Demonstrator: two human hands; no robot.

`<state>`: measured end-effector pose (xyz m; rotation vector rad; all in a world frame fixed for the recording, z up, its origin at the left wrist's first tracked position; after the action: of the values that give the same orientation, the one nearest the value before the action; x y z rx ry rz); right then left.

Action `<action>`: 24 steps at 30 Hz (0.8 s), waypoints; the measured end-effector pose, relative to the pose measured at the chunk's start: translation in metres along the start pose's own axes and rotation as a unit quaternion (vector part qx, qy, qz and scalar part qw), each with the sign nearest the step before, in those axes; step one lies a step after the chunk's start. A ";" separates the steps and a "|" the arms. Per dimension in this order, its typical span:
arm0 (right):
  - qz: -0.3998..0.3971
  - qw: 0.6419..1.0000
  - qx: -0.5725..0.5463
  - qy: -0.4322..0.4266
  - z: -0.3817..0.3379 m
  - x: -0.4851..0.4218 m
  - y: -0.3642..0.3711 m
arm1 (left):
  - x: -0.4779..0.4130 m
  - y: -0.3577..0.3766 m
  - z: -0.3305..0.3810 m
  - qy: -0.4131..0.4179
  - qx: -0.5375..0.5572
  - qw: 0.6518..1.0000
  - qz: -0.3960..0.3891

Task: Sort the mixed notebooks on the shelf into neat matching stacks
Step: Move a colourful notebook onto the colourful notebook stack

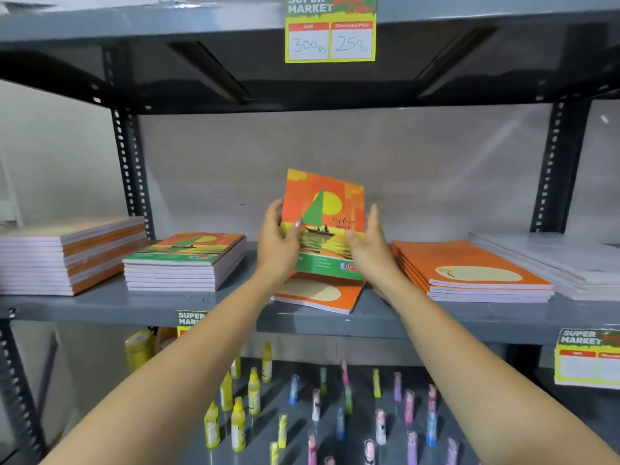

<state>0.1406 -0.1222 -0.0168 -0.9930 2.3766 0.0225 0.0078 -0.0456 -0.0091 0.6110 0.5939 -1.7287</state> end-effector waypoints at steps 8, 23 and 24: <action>0.090 0.987 -0.109 -0.073 -0.033 0.011 0.013 | -0.005 -0.035 0.011 0.064 0.052 0.996 0.041; -0.014 0.999 -0.009 -0.039 -0.089 -0.012 0.187 | -0.086 -0.218 -0.027 -0.062 -0.180 0.982 -0.016; -0.014 0.999 0.008 -0.029 -0.087 -0.014 0.192 | -0.090 -0.223 -0.034 -0.078 -0.203 0.976 -0.029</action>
<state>-0.0213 0.0070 0.0269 -1.0060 2.3065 0.0219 -0.1867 0.0905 0.0435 0.1695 0.8297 -1.6280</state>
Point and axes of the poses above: each hand's wrist, its own x-axis away from the middle knuckle, its own y-axis out of the palm, z = x × y, the point moved 1 cm from there along -x, towards the middle knuckle, and after that the axes turned 2 degrees about -x, right-handed, at the moved point
